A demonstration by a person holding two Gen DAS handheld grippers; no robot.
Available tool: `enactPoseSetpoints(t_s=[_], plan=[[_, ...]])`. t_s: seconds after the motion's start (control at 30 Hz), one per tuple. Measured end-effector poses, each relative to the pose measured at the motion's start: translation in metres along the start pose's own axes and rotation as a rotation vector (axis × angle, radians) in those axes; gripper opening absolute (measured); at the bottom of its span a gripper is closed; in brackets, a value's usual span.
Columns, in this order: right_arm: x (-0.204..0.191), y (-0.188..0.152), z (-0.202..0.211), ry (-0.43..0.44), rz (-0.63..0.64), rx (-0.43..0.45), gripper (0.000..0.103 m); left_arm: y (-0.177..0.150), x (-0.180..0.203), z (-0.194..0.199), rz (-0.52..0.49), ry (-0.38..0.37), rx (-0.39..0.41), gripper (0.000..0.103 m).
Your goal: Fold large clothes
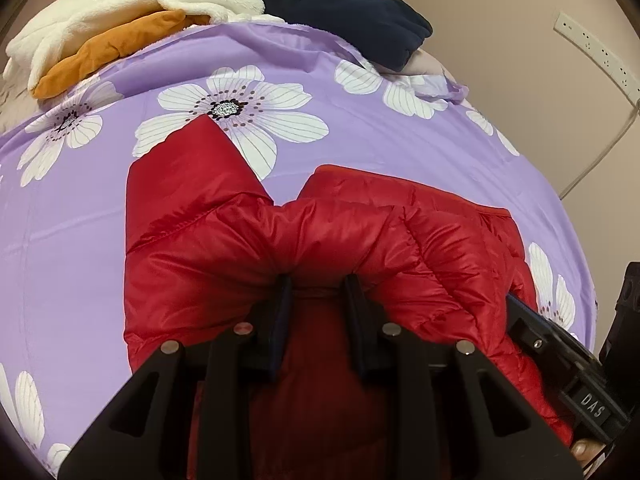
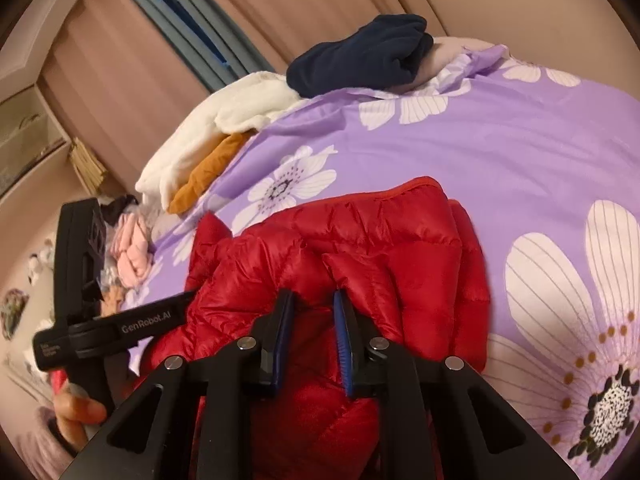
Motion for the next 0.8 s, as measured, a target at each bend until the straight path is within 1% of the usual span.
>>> enactPoseSetpoints(t_s=[0.07, 0.17, 0.27, 0.37, 0.47, 0.53, 0.57, 0.63, 0.67, 0.73, 0.8], plan=[[-0.002, 0.001, 0.001, 0.001, -0.001, 0.002, 0.017, 0.001, -0.001, 0.003, 0.003, 0.004, 0.001, 0.027], [-0.003, 0.004, 0.003, 0.027, -0.029, 0.001, 0.017, 0.003, -0.005, 0.015, 0.015, 0.01, 0.004, 0.027], [-0.007, 0.009, 0.009, 0.025, -0.031, -0.017, 0.017, -0.001, -0.013, 0.044, 0.05, -0.03, 0.037, 0.027], [-0.011, 0.011, 0.012, 0.017, -0.028, -0.031, 0.017, -0.017, -0.021, 0.079, 0.045, -0.063, 0.083, 0.027], [-0.015, 0.011, 0.016, 0.005, -0.019, -0.033, 0.017, -0.041, -0.026, 0.101, 0.046, -0.103, 0.1, 0.028], [-0.021, 0.013, 0.024, -0.019, -0.016, -0.012, 0.017, -0.054, -0.028, 0.108, 0.05, -0.122, 0.096, 0.028], [-0.026, 0.015, 0.031, -0.031, -0.005, 0.015, 0.017, -0.06, -0.028, 0.109, 0.051, -0.125, 0.094, 0.029], [-0.04, 0.017, 0.043, -0.03, 0.028, 0.049, 0.018, -0.069, -0.028, 0.108, 0.042, -0.107, 0.086, 0.03], [-0.049, 0.017, 0.048, -0.018, 0.047, 0.057, 0.018, -0.071, -0.028, 0.108, 0.041, -0.097, 0.085, 0.03], [-0.064, 0.014, 0.057, 0.005, 0.084, 0.057, 0.018, -0.073, -0.029, 0.107, 0.051, -0.102, 0.08, 0.03], [-0.079, 0.007, 0.062, 0.015, 0.134, 0.039, 0.018, -0.074, -0.029, 0.108, 0.058, -0.107, 0.08, 0.03]])
Point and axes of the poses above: each gripper's, at about its wrist camera, not at the fingertips, and z roughly against the way its jaws point, x to its right, y to its top, the point moved 4 cm from there along -z, roughly the way its jaws point, and after that the axes turned 13 degrees about y, right-handed, at the moved point
